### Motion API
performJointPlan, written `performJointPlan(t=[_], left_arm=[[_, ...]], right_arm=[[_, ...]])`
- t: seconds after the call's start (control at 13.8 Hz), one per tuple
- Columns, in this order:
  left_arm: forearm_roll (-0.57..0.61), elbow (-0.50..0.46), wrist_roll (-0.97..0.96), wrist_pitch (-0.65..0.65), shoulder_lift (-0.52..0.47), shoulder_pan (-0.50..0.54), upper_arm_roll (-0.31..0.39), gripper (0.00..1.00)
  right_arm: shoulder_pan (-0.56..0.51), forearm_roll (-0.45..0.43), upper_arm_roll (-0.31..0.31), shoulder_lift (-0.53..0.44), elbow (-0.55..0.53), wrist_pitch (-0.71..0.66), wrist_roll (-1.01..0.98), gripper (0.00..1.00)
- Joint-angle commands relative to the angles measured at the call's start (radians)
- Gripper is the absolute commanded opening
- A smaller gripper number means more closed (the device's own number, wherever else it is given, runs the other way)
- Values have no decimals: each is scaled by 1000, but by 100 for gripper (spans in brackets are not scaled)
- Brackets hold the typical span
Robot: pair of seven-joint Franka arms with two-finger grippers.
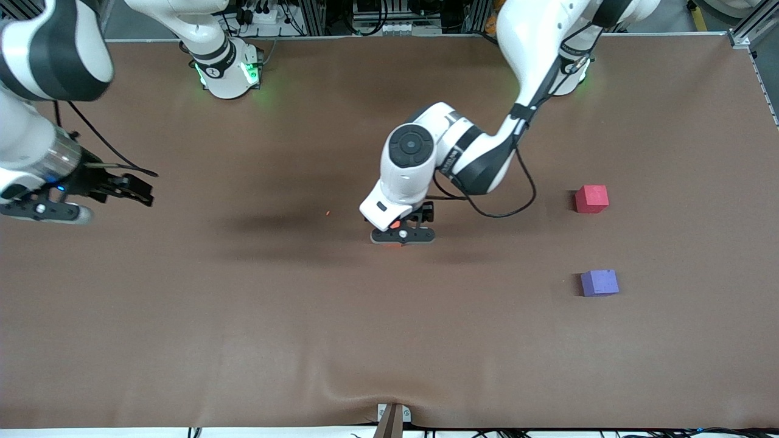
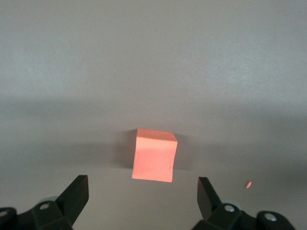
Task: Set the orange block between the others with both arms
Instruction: 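Grasp the orange cube with the left gripper while the right gripper releases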
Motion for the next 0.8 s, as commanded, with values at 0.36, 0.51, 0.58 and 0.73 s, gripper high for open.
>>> performJointPlan(t=[0.36,0.51,0.58,0.73], left_arm=[[6,36,-77,82,105,-37,26,100],[20,34,-57,82,111,-42,24,100],[29,30,-43,84,114,-42,23,100],[31,28,25,84,122,-42,21,100]], right_arm=[[-35,-11,25,-29,181,-236,-39,100],[-32,-11,27,-29,230,-302,-103,100],[-32,-11,27,-29,245,-319,-105,100],[-36,-9,22,-35,247,-333,-106,100]])
